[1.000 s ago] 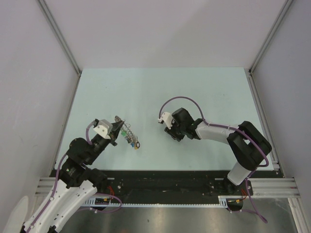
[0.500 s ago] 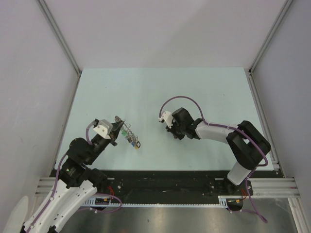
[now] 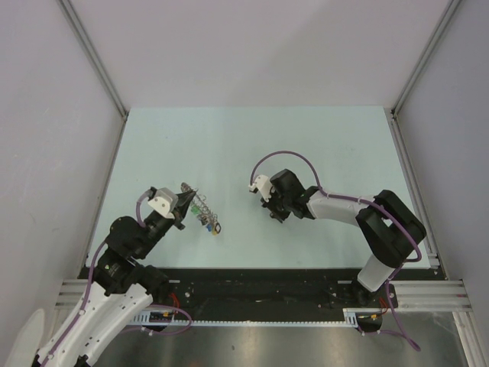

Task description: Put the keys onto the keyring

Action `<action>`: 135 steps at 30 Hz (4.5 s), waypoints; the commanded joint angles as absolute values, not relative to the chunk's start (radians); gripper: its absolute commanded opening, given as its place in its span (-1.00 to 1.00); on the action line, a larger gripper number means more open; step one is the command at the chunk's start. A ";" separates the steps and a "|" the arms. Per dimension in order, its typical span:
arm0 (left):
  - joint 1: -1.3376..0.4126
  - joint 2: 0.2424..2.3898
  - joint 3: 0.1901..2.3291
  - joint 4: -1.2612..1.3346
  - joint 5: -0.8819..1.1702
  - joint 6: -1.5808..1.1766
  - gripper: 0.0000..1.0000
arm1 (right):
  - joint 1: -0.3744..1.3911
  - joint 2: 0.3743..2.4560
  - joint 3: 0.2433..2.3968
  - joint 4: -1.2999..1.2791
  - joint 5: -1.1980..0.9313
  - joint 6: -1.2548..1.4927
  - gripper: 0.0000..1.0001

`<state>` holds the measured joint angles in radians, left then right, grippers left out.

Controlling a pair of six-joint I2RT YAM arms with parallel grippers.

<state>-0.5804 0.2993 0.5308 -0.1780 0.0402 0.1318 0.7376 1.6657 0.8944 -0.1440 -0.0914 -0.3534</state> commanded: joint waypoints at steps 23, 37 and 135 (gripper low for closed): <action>-0.584 0.558 0.623 -0.071 0.504 0.195 -0.99 | 0.781 1.200 0.868 -0.114 -0.204 -0.383 -1.00; -0.586 0.721 0.687 -0.075 0.729 0.265 -0.99 | 0.887 0.997 0.853 -0.052 -0.288 -0.387 -1.00; -0.584 0.634 0.580 0.084 0.738 0.178 -0.99 | 0.992 1.054 0.853 0.064 -0.331 -0.324 -1.00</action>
<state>-0.5816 0.6411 0.5701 0.0162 0.7109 0.1905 0.9962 1.0660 0.8501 0.0139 -0.3206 -0.3332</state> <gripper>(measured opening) 0.006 0.009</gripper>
